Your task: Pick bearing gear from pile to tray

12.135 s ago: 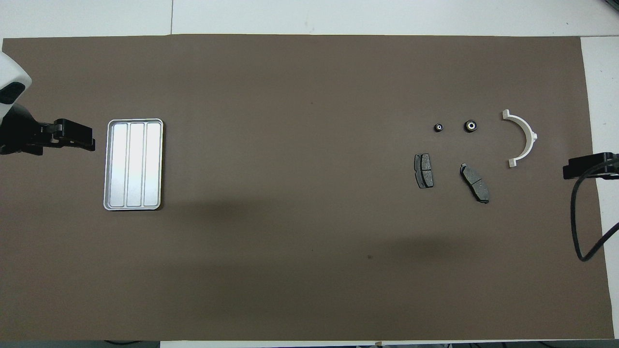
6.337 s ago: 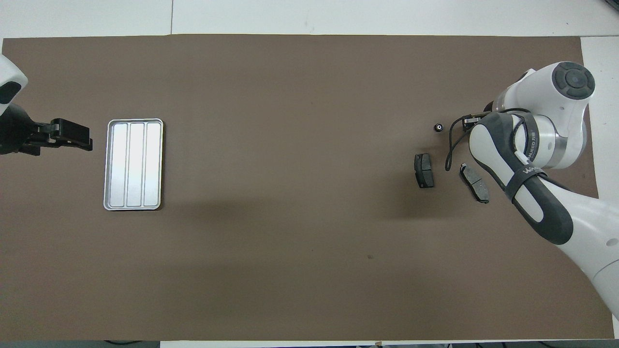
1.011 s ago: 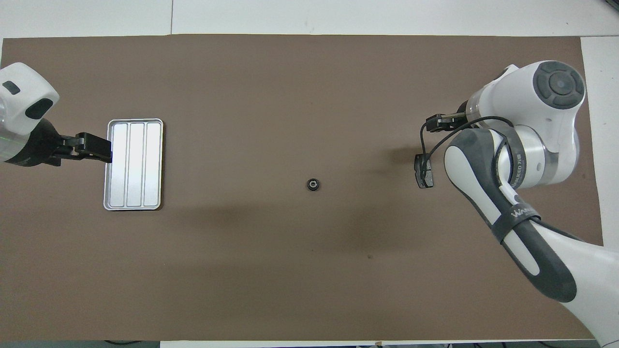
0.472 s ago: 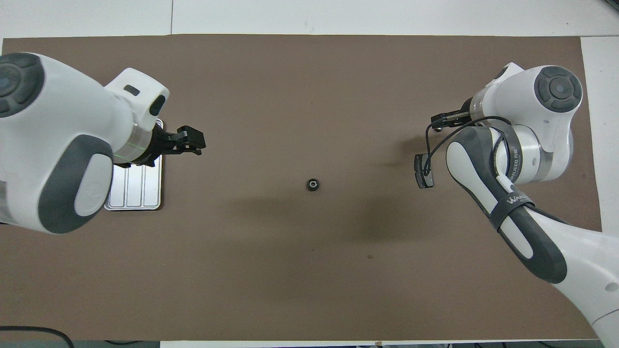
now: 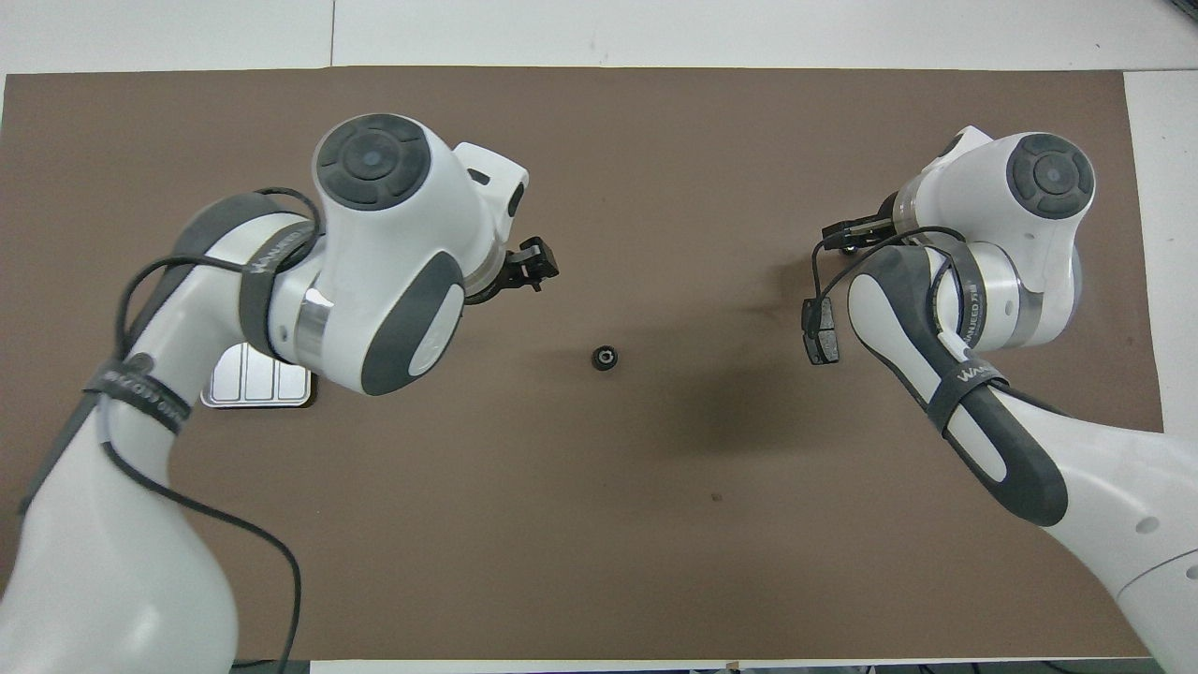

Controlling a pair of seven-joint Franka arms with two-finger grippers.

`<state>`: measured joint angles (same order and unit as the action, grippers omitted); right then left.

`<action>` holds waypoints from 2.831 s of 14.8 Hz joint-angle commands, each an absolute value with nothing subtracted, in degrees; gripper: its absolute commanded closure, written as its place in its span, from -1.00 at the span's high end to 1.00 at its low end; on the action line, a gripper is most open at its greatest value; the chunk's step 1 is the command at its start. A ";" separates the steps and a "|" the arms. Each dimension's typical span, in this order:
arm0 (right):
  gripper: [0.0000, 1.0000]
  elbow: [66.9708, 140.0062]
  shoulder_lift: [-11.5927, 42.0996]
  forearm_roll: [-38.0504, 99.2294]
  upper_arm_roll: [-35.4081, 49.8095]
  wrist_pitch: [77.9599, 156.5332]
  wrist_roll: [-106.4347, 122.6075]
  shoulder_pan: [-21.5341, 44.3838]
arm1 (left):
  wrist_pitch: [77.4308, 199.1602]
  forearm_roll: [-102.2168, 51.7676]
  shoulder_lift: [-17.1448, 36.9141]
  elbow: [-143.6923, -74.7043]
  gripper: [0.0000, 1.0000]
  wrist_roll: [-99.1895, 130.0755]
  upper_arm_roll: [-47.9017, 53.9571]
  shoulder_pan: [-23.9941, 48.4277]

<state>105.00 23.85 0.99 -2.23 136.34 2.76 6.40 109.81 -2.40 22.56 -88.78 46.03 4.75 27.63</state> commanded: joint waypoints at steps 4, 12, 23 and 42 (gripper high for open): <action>0.64 105.90 25.49 1.85 -1.85 138.60 3.87 6.15 | 118.37 -0.62 29.71 -88.13 1.00 56.42 3.60 34.18; 0.57 106.52 25.93 1.85 -1.85 139.48 3.78 6.15 | 120.68 -1.06 31.29 -90.79 1.00 60.38 3.60 37.44; -0.06 106.44 26.46 1.85 -1.85 140.27 4.04 6.06 | 128.49 -1.23 30.67 -97.12 0.97 64.16 3.69 38.06; -1.00 103.10 22.41 0.97 -2.20 134.47 5.98 3.78 | 127.79 -1.06 29.71 -99.23 0.75 64.42 3.60 39.11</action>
<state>103.24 23.01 0.96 -2.78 135.25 4.55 4.56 126.85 -1.49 31.32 -96.14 63.24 4.43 38.34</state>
